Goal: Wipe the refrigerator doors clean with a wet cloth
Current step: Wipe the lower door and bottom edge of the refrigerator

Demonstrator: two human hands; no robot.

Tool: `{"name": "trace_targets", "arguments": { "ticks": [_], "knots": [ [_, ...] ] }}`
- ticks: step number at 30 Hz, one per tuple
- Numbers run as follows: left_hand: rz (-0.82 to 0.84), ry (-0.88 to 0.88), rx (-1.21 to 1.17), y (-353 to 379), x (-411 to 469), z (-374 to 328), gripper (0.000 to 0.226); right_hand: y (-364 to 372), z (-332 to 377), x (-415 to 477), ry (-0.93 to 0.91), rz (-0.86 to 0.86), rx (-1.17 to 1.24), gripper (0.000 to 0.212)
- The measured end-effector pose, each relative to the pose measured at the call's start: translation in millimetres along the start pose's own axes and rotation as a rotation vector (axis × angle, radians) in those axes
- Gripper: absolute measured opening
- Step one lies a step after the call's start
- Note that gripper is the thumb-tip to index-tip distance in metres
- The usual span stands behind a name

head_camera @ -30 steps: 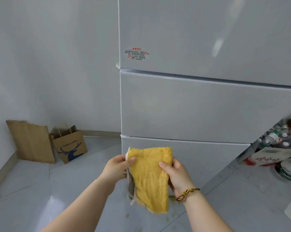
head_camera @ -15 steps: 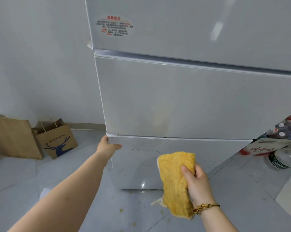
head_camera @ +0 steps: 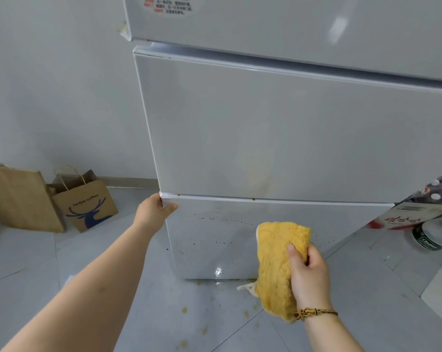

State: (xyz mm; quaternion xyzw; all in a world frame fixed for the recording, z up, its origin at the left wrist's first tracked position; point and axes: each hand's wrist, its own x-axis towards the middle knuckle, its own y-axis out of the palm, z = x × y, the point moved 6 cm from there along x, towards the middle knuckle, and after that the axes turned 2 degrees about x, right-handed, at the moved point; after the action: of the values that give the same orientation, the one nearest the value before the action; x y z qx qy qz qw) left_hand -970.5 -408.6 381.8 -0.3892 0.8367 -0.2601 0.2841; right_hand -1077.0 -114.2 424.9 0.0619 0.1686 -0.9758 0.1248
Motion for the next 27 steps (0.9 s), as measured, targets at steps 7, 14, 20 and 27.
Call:
{"name": "trace_targets", "arguments": {
  "ticks": [7,14,20,27],
  "knots": [
    [-0.019,0.002,-0.088,-0.6,-26.3,19.0,0.027,6.0,12.1,7.9,-0.038,-0.128,-0.005,0.010],
    [0.057,-0.002,-0.064,8.9,-81.0,40.8,0.023,33.2,22.3,-3.2,-0.238,-0.228,-0.072,0.030],
    [0.107,0.160,0.013,6.1,-115.4,31.3,0.050,115.1,34.2,-66.4,-0.839,-0.005,-0.502,0.030],
    [0.091,0.184,0.021,6.1,-125.4,30.4,0.049,110.7,0.3,-73.5,-1.191,0.173,-0.798,0.046]
  ]
}}
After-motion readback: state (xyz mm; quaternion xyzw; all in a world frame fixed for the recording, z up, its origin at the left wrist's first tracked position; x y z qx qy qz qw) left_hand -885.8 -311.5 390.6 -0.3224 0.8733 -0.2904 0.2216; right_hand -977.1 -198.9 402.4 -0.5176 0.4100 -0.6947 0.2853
